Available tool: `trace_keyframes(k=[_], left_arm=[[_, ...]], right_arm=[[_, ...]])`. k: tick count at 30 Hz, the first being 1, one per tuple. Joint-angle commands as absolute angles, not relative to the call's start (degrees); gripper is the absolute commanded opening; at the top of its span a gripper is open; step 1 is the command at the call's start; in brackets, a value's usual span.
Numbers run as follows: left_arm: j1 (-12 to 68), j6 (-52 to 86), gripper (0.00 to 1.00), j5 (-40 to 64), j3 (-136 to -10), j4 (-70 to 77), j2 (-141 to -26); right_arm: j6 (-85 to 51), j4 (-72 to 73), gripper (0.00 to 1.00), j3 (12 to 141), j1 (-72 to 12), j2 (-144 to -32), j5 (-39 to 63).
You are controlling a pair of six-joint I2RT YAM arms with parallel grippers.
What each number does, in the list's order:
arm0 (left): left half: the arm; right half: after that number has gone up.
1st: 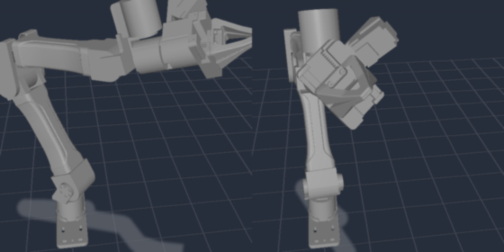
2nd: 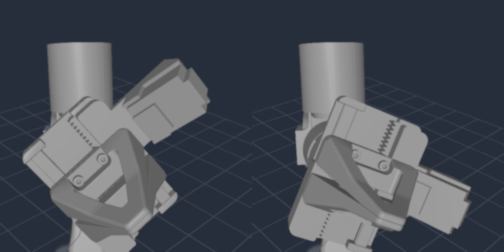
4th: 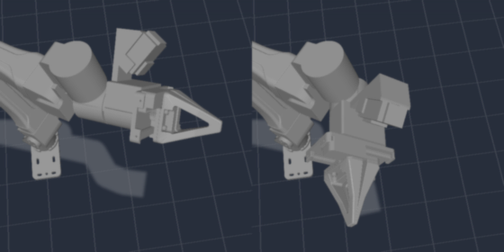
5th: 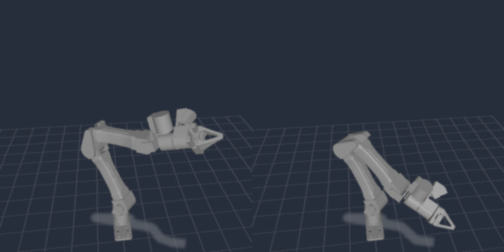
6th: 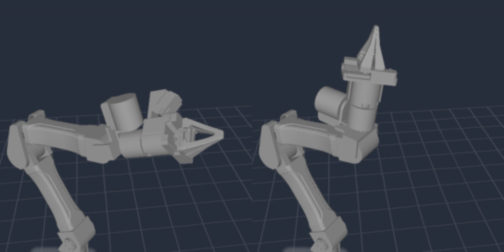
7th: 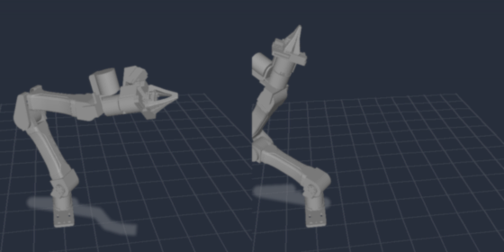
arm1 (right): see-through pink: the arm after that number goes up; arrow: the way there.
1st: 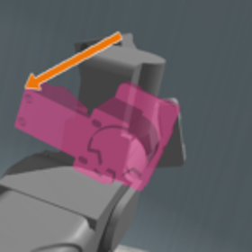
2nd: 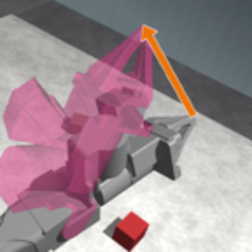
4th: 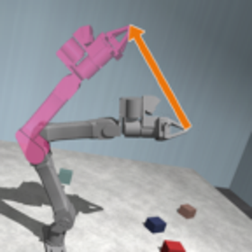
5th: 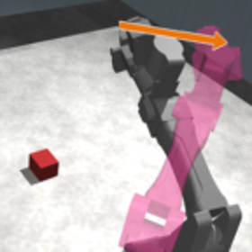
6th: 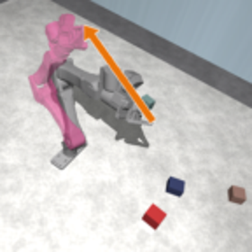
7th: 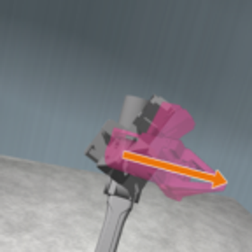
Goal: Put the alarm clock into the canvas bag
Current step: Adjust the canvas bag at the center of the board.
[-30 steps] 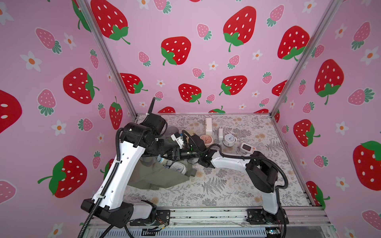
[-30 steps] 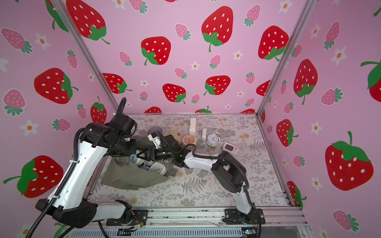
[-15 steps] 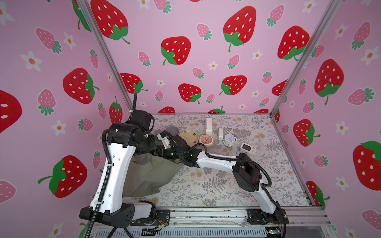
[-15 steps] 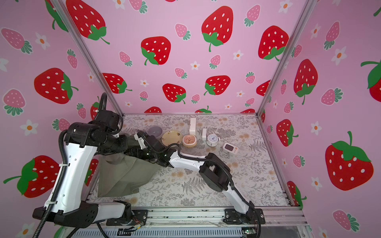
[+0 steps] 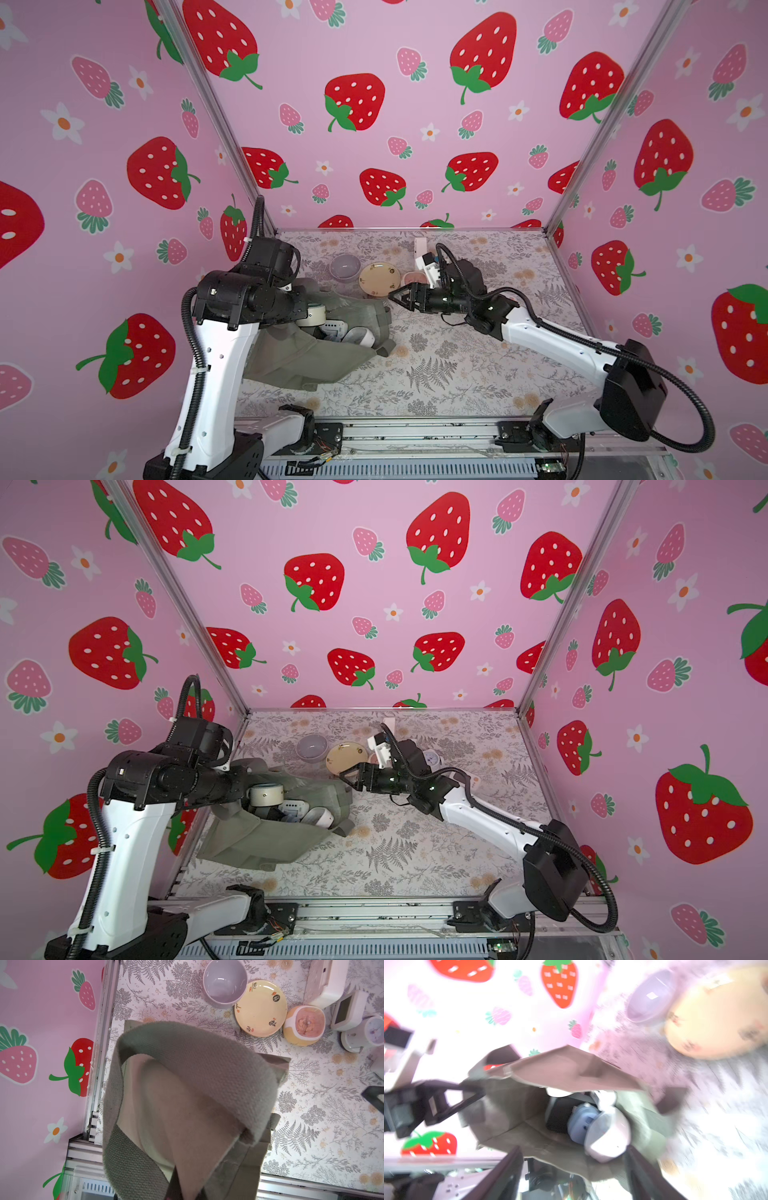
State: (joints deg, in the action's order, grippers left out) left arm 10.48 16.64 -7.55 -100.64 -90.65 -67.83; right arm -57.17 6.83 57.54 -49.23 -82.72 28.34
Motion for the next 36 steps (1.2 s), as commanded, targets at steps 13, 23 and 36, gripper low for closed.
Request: trace_keyframes(k=[13, 23, 36], left_arm=[[10.2, 13.7, 0.00, -5.7, -103.3, -92.6, -66.9], [10.1, 14.8, 0.00, -5.1, -103.7, -93.2, -66.4], [10.2, 18.4, 0.00, -12.2, -112.5, -101.5, -68.5]], right_arm=[[-69.6, 14.6, 0.63, 51.7, -49.7, -98.1, 43.0], [-83.9, 38.7, 0.45, 52.6, -53.5, -110.3, 43.2], [-60.5, -0.7, 0.00, 67.9, -52.7, -91.4, 31.8]])
